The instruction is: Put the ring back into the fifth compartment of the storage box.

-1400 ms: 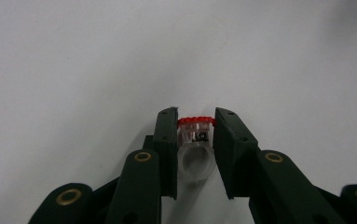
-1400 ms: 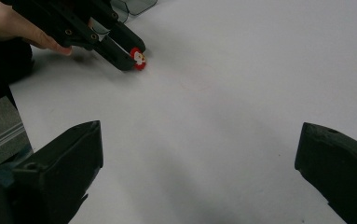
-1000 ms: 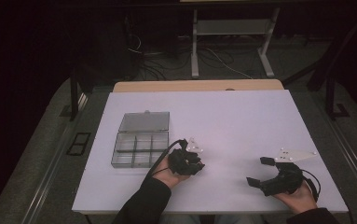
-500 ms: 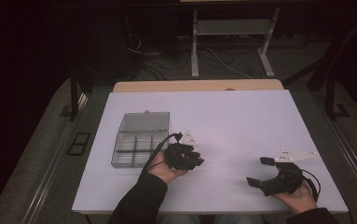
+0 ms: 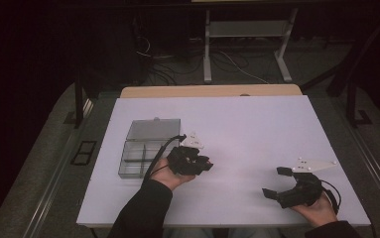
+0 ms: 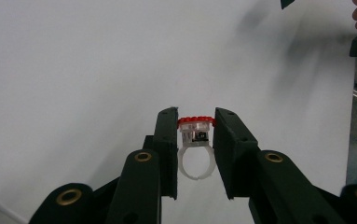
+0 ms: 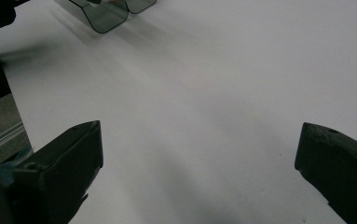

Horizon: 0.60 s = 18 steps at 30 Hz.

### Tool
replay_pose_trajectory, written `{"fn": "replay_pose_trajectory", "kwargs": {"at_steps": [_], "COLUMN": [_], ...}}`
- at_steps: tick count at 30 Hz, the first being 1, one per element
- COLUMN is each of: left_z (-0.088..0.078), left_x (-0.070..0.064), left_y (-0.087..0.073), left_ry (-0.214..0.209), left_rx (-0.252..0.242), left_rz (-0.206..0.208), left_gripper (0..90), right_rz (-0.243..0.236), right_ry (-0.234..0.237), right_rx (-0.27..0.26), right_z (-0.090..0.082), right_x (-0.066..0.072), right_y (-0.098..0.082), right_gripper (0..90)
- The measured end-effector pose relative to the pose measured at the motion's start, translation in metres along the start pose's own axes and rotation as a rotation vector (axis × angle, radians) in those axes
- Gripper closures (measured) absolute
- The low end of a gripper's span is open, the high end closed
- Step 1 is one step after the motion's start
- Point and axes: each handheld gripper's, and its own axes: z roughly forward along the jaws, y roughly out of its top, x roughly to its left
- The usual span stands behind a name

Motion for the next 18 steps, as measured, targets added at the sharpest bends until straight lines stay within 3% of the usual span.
{"fn": "replay_pose_trajectory", "kwargs": {"at_steps": [18], "left_z": [-0.027], "left_x": [0.014], "left_y": [-0.002], "left_ry": [0.024], "left_rx": [-0.046], "left_rz": [-0.021], "left_gripper": [70.1], "right_rz": [0.002], "right_ry": [0.001], "right_rx": [0.001], "right_z": [0.001], "right_x": [0.0], "right_y": [0.0], "right_gripper": [0.3]}}
